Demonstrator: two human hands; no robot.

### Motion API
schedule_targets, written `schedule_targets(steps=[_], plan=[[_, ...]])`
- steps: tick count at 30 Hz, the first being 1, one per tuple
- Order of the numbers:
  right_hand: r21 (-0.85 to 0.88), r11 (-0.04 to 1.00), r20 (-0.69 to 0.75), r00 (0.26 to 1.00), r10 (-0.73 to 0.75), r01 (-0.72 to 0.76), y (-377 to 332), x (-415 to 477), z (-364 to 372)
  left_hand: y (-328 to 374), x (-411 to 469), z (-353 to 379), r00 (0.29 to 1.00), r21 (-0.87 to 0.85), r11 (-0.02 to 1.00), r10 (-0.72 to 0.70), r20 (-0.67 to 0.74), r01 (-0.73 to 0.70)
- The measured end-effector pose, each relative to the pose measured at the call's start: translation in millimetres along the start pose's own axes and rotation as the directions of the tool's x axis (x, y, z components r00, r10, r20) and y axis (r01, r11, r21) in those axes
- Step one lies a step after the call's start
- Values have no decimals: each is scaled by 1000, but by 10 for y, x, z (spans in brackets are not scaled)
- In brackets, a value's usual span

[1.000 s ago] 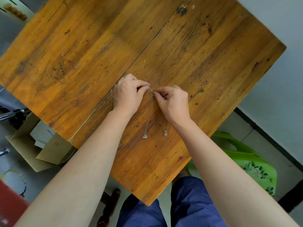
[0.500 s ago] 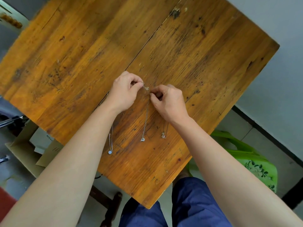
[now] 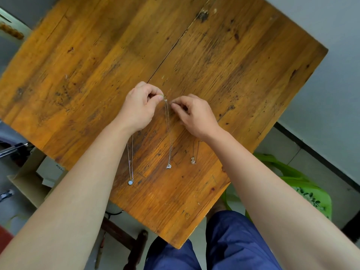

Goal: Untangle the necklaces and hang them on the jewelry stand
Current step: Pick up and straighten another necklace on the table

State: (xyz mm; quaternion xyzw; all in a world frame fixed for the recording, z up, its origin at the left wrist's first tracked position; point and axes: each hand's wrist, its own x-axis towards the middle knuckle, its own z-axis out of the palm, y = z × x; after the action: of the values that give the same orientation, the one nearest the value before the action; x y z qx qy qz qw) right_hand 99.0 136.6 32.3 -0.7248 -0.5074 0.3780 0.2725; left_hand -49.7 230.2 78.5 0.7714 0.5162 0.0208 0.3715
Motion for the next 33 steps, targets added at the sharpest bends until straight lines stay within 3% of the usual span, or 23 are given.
schedule_targets(steps=[11,15,17,24,27,33], plan=[[-24,998,62,996,59,-57,-99,48,20,25,-20,-37,1000,-22,1000,-14,-21,14],[165,976,50,990,135,-141,-86,-3,14,2,-27,-13,999,-56,997,-49,-24,47],[241,954,49,984,172,-179,-65,-57,-10,-28,-43,17,994,-167,980,-113,7,112],[348,913,87,977,195,-214,12,-264,-195,75,-103,151,957,-510,815,-178,230,275],[320,924,58,978,200,-208,33,-318,-276,109,-132,223,958,-551,787,-183,222,278],[224,954,0,979,204,-199,170,-470,-390,247,-216,319,931,-745,560,-252,264,363]])
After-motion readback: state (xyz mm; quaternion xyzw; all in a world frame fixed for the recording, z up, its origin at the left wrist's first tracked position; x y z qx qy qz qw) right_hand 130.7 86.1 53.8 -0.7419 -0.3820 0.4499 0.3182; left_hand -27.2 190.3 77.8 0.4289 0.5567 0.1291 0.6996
